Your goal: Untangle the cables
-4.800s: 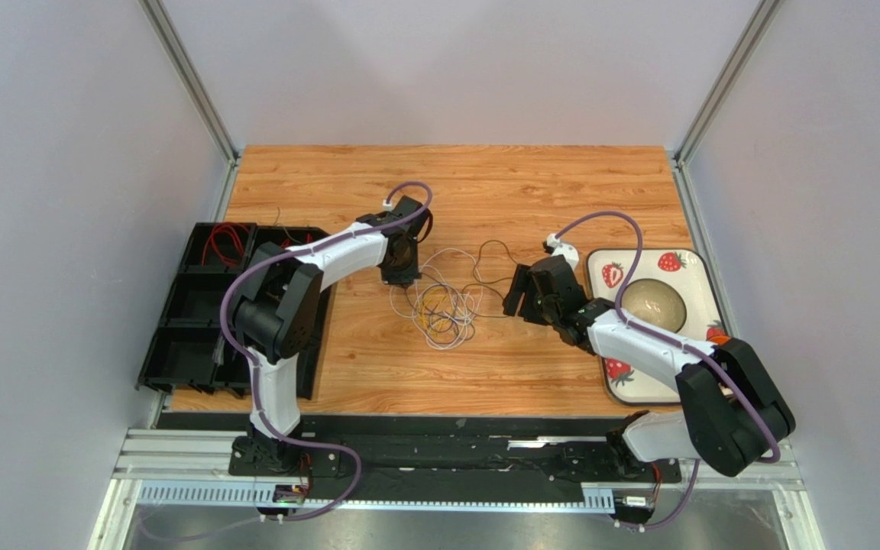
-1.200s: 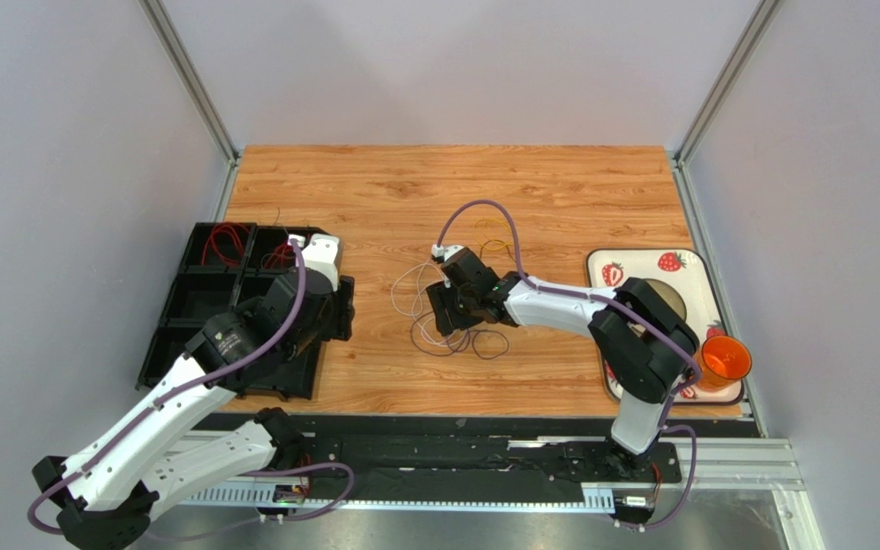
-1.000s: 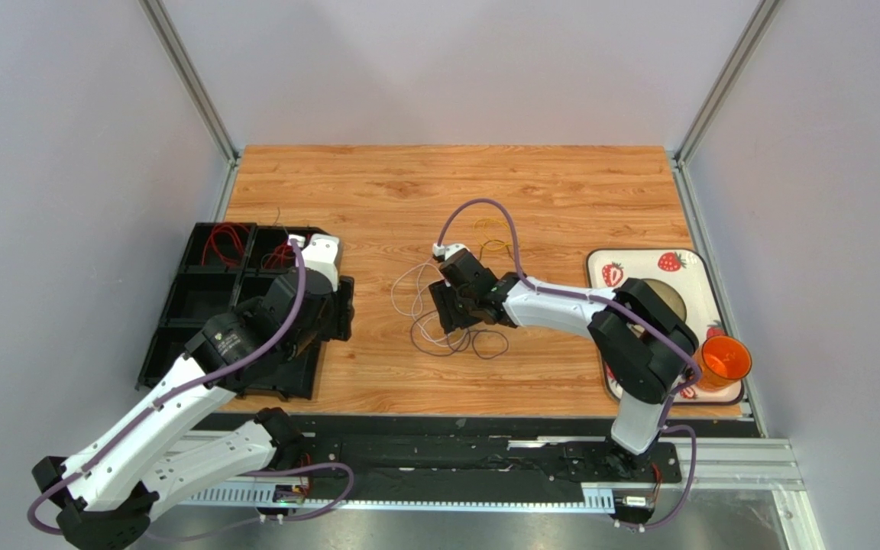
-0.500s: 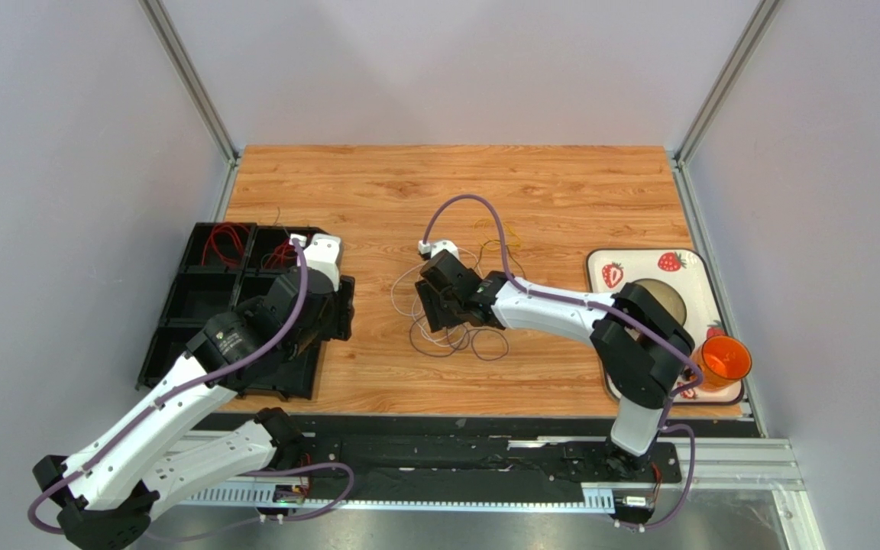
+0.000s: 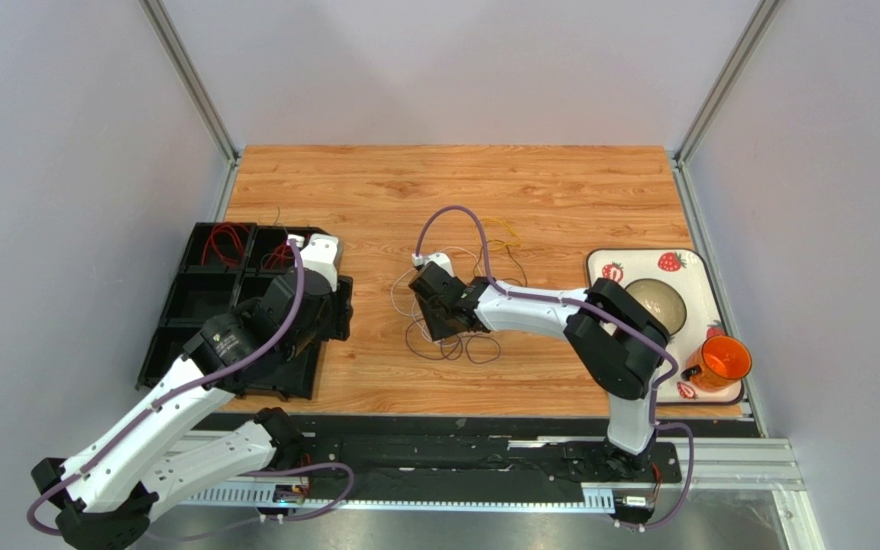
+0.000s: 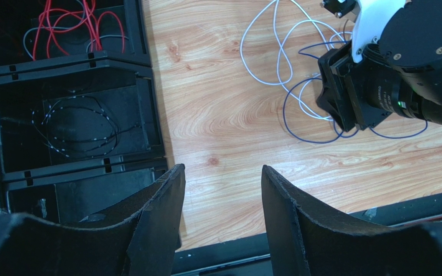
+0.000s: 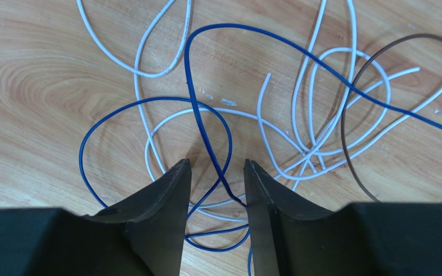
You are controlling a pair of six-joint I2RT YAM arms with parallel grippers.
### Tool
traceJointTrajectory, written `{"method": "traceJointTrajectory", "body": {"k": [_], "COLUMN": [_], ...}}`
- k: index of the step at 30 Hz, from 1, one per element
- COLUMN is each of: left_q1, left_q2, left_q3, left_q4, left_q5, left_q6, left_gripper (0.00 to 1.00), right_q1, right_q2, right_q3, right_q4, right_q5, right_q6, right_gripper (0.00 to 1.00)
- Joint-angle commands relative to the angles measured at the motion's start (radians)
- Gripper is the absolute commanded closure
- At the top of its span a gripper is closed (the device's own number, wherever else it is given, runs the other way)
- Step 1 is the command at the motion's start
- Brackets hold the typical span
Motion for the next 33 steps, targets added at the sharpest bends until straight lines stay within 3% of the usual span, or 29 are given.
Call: {"method": "traceJointTrajectory", "body": {"k": [1, 5, 9, 15, 21, 23, 25, 28, 30, 33], "left_q1": [0.004, 0.004, 0.004, 0.004, 0.003, 0.004, 0.004, 0.004, 0.004, 0.004], "left_q2": [-0.009, -0.006, -0.003, -0.016, -0.079, -0.114, -0.188, -0.278, -0.315, -0.328], "left_q3": [0.001, 0.001, 0.003, 0.004, 0.013, 0.021, 0.014, 0.004, -0.003, 0.029], "left_q4": [0.017, 0.017, 0.017, 0.013, -0.039, -0.064, -0.087, -0.122, -0.138, -0.244], "left_q5": [-0.016, -0.016, -0.016, -0.016, -0.050, -0.100, -0.166, -0.252, -0.300, -0.443], "left_q6": [0.017, 0.019, 0.019, 0.013, -0.030, -0.065, -0.111, -0.176, -0.177, -0.338], "left_gripper": [0.40, 0.40, 0.40, 0.41, 0.37, 0.33, 0.17, 0.08, 0.07, 0.07], "right_q1": [0.004, 0.002, 0.002, 0.002, 0.004, 0.004, 0.004, 0.002, 0.007, 0.014], "right_q2": [0.020, 0.015, 0.020, -0.040, -0.163, -0.206, -0.230, -0.246, -0.249, -0.230], "right_q3": [0.049, 0.052, 0.069, 0.108, 0.292, 0.380, 0.430, 0.509, 0.567, 0.650], "right_q4": [0.003, -0.004, -0.020, -0.075, -0.247, -0.276, -0.306, -0.292, -0.286, -0.286], "right_q5": [0.024, 0.029, 0.026, 0.019, 0.070, 0.072, 0.055, -0.033, -0.072, -0.103], "right_q6": [0.023, 0.024, 0.023, -0.005, -0.071, -0.094, -0.124, -0.158, -0.158, -0.163], "right_gripper": [0.61, 0.70, 1.00, 1.00, 1.00, 1.00, 1.00, 1.00, 1.00, 1.00]}}
